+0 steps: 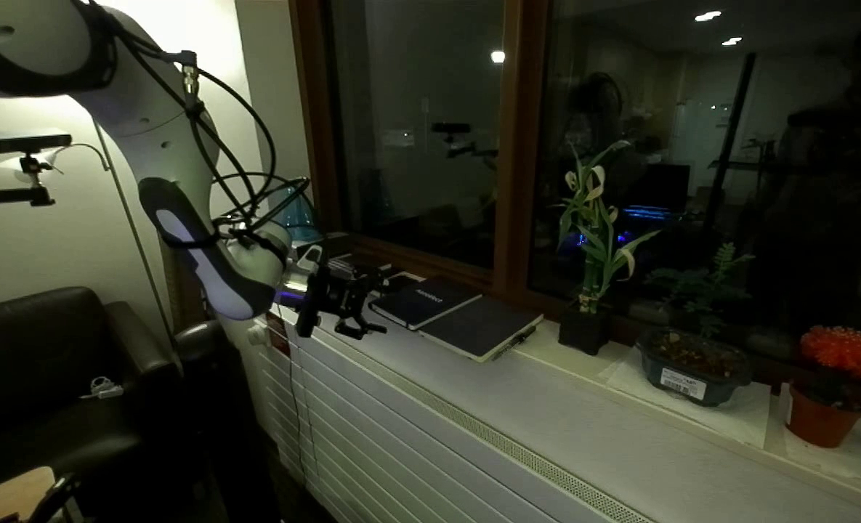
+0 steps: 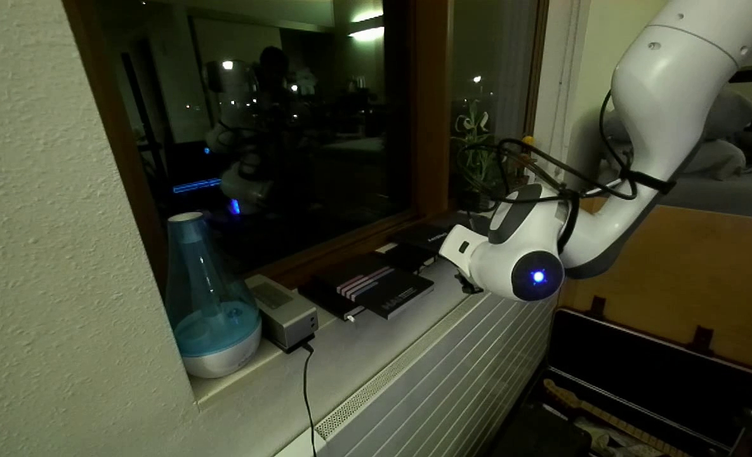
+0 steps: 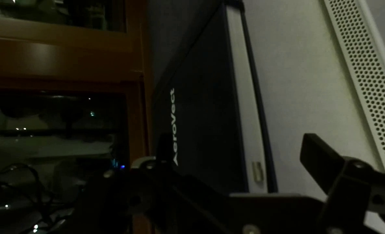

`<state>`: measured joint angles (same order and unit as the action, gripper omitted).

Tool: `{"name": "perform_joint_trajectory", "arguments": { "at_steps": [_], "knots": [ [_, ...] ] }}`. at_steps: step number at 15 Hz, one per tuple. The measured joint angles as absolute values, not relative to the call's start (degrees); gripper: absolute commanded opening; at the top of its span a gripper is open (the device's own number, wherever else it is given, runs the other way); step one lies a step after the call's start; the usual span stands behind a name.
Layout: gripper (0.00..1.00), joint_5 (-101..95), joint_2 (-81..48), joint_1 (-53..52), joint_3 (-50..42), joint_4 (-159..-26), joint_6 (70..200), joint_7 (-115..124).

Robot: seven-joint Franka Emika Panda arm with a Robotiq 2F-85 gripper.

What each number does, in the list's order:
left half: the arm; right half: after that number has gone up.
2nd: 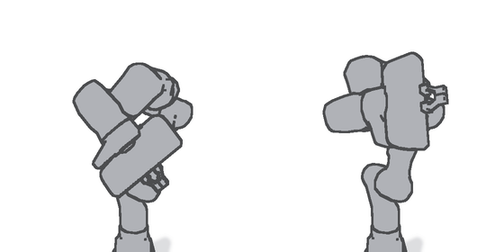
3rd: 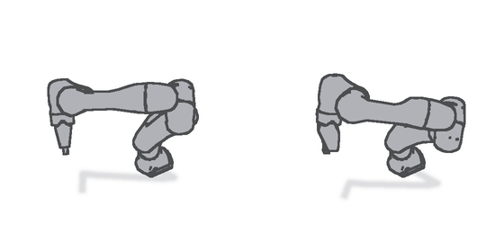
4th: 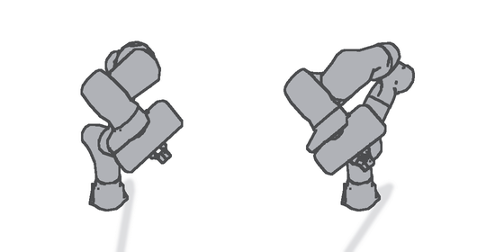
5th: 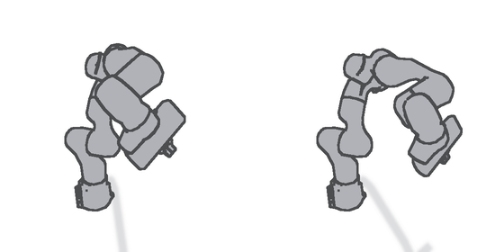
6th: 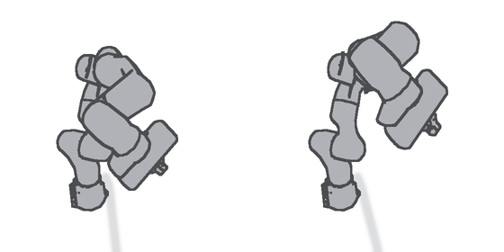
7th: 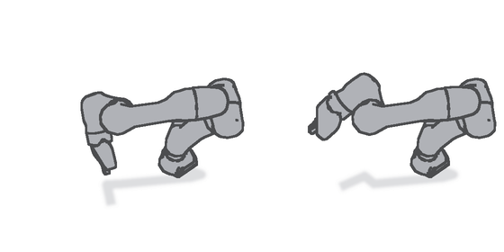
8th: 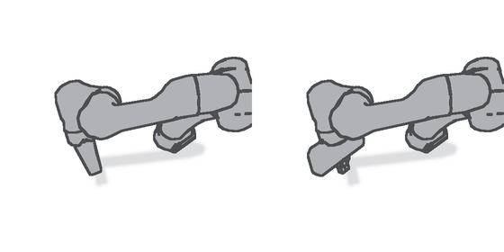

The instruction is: Put the second book from the right on top of the books on the left.

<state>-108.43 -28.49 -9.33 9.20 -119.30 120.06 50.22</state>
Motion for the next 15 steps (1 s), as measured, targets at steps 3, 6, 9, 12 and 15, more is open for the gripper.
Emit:
{"name": "perform_joint_trajectory", "arguments": {
  "at_steps": [3,6,9,12,15],
  "knots": [
    [1.0,-108.5,-28.6,-9.3,9.5,-119.3,116.9,53.5],
    [1.0,-108.4,-28.6,-9.1,9.8,-119.4,118.1,53.7],
    [1.0,-108.4,-28.6,-9.0,9.8,-119.4,118.7,53.7],
    [1.0,-108.4,-28.6,-9.0,9.8,-119.4,118.7,53.7],
    [1.0,-108.4,-28.6,-9.0,9.8,-119.4,118.7,53.7]
  ]
}}
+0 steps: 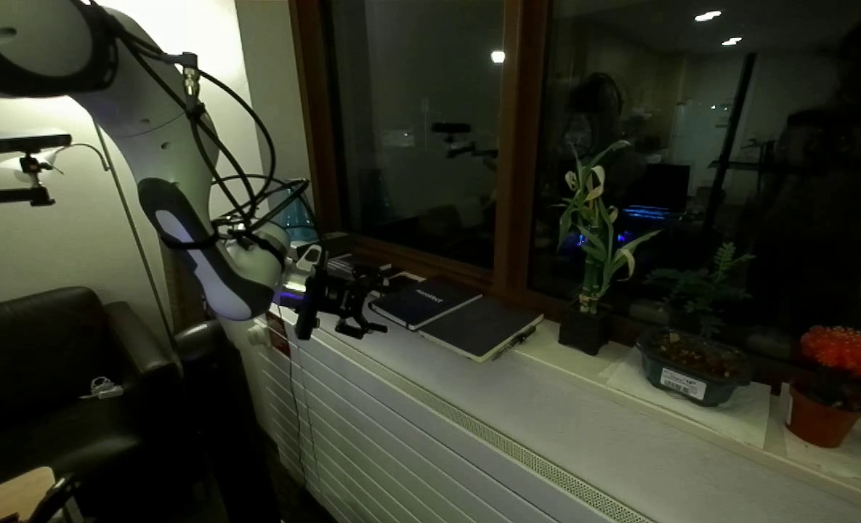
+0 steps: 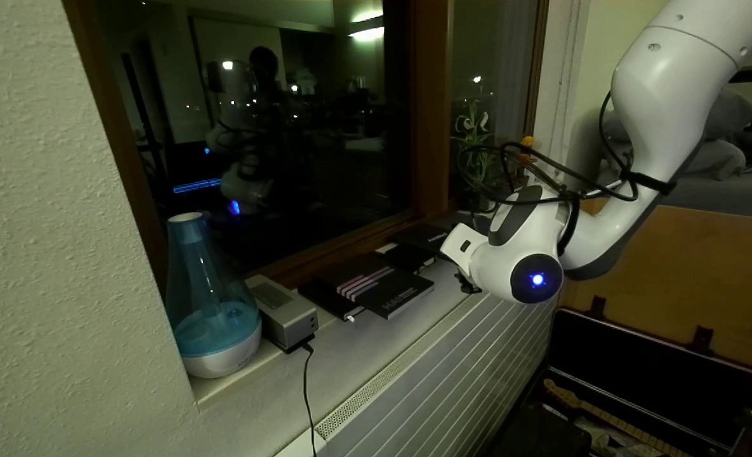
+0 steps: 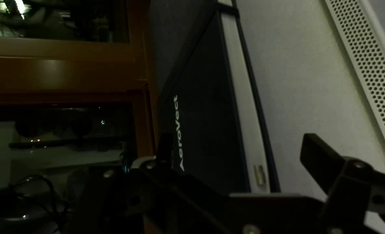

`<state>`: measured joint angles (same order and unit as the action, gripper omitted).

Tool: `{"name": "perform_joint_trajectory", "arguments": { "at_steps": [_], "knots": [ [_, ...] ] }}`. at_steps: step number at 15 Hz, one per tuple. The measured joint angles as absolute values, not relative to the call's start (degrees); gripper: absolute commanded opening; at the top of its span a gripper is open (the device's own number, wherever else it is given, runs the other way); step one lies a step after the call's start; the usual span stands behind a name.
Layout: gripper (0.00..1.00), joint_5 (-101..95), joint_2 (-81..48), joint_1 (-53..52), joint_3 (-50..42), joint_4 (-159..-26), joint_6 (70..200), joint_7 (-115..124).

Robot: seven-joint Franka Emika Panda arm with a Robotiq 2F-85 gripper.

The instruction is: Put the second book from the right on top of the books on the left.

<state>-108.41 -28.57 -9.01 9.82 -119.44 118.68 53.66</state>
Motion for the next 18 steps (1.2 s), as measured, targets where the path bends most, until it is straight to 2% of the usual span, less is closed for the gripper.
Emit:
{"name": "perform_joint_trajectory", "arguments": {
  "at_steps": [10,18],
  "knots": [
    [1.0,-111.2,-28.5,-9.4,10.1,-120.6,118.4,55.2],
    [1.0,-124.6,-25.9,-11.2,11.8,-132.8,108.4,66.4]
  ]
}}
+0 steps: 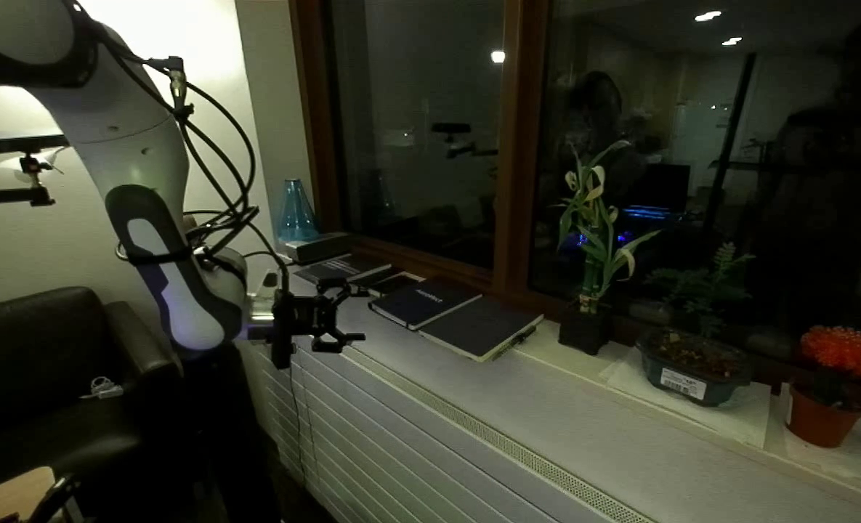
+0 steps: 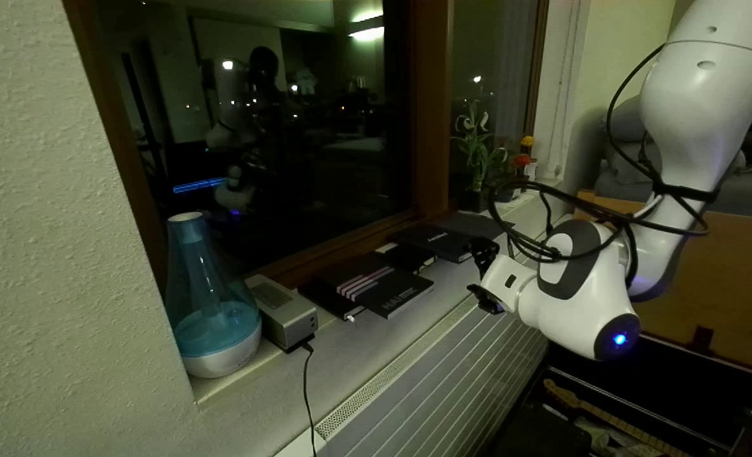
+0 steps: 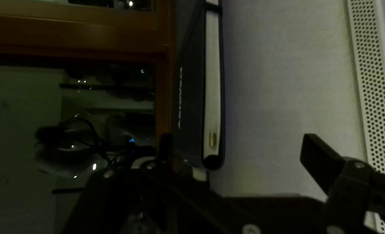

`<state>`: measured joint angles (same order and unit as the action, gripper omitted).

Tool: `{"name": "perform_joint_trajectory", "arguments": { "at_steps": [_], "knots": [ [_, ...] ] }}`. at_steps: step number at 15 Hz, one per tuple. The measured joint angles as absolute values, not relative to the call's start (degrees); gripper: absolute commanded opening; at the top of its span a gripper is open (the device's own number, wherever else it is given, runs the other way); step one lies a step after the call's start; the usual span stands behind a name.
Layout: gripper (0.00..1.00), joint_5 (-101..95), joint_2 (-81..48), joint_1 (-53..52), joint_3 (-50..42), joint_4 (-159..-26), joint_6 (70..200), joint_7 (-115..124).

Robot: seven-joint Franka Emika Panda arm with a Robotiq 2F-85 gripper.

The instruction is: Put the second book from the right on top of the books on the left.

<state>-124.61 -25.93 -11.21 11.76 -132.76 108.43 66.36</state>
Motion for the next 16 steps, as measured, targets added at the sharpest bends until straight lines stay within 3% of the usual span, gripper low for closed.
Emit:
{"name": "perform_joint_trajectory", "arguments": {
  "at_steps": [6,16],
  "knots": [
    [1.0,-134.1,-23.6,-10.5,11.7,-138.7,101.6,71.3],
    [1.0,-137.3,-24.7,-7.5,11.0,-138.8,101.4,77.1]
  ]
}}
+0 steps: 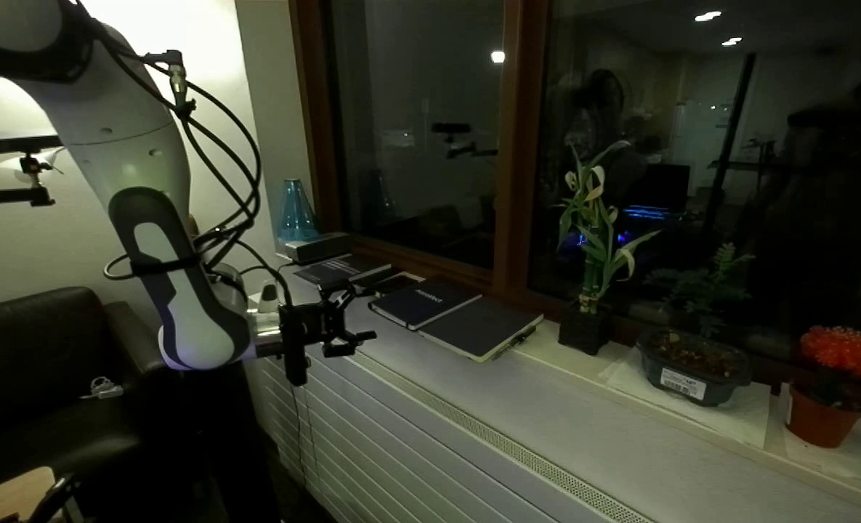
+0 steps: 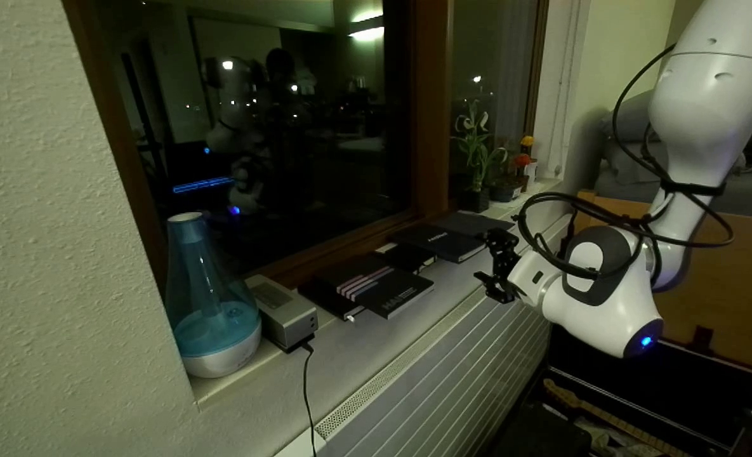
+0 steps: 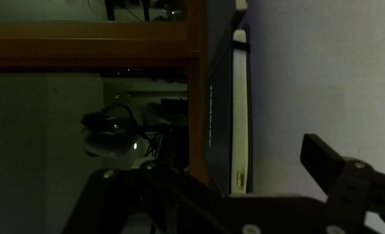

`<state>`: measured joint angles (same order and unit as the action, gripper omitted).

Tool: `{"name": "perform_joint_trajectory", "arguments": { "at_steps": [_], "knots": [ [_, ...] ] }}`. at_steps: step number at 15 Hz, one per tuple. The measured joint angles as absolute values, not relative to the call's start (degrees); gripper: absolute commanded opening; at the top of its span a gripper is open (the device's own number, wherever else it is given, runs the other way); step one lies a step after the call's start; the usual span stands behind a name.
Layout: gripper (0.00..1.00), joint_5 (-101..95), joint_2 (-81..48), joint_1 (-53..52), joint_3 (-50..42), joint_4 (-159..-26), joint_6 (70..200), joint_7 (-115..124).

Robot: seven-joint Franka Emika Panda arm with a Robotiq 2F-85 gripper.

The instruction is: Put the second book from the right on top of the books on the left.

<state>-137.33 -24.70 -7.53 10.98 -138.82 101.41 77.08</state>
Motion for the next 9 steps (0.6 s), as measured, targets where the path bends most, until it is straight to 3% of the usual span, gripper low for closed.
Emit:
{"name": "perform_joint_trajectory", "arguments": {
  "at_steps": [7,8,9],
  "knots": [
    [1.0,-140.0,-26.2,-6.7,10.5,-135.0,101.5,77.3],
    [0.97,-140.2,-26.6,-6.7,10.5,-134.4,101.5,77.3],
    [0.74,-140.4,-27.0,-6.7,10.5,-133.8,101.6,77.3]
  ]
}}
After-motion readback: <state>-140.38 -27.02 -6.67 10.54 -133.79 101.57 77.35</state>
